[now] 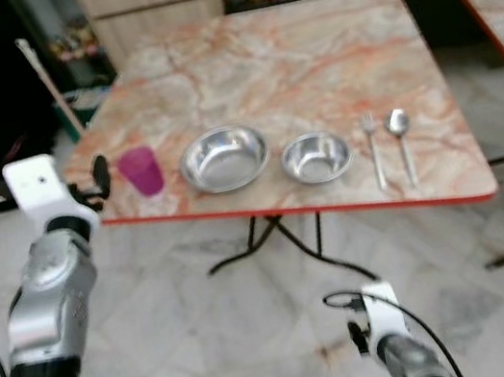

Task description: Setting the table

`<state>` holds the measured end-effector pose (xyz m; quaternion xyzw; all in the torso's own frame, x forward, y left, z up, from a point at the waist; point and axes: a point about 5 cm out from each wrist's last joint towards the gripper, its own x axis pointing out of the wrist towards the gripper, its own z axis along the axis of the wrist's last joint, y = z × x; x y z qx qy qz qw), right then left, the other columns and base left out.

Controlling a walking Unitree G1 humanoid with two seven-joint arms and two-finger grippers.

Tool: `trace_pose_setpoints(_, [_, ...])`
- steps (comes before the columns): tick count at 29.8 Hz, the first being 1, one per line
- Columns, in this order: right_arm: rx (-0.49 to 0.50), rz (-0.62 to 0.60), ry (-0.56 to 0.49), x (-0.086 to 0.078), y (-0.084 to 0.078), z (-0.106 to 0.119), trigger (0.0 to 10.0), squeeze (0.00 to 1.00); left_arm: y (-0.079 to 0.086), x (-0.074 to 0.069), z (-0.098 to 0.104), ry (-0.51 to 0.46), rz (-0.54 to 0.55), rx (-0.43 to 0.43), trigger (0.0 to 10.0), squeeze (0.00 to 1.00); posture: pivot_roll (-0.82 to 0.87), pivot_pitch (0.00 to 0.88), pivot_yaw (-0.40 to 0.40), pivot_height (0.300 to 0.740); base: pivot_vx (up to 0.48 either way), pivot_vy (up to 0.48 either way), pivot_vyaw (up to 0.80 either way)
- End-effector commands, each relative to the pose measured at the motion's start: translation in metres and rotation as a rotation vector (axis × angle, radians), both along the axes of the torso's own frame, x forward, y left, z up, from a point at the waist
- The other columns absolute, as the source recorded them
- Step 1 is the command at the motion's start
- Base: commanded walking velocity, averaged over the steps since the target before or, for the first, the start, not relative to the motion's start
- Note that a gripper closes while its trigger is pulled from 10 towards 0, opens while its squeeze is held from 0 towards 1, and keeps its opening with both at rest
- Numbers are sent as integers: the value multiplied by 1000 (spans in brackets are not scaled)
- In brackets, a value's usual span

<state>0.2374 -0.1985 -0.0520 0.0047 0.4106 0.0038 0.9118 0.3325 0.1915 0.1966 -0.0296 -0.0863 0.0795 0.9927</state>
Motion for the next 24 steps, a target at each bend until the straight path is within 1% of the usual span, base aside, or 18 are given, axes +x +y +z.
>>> trace_pose_setpoints(1, [-1,0,12,-5,-1,-3,10000,0,-4,0,6,-26,-12,11,10000,0,11,55,81,740,244,0,0])
trace_pose_setpoints(17, [-3,-2,19,-4,-2,-2,10000,0,-5,1,6,-30,-17,12,10000,0,13,51,78,740,255,0,0])
trace_pose_setpoints(20, [9,10,17,-3,-1,-2,10000,0,-5,1,4,-26,-22,11,10000,0,13,52,77,740,296,0,-538])
trace_pose_setpoints(24, [-3,18,13,-3,-1,-1,10000,0,-6,0,-1,-30,-50,1,10000,0,13,53,76,740,294,0,0])
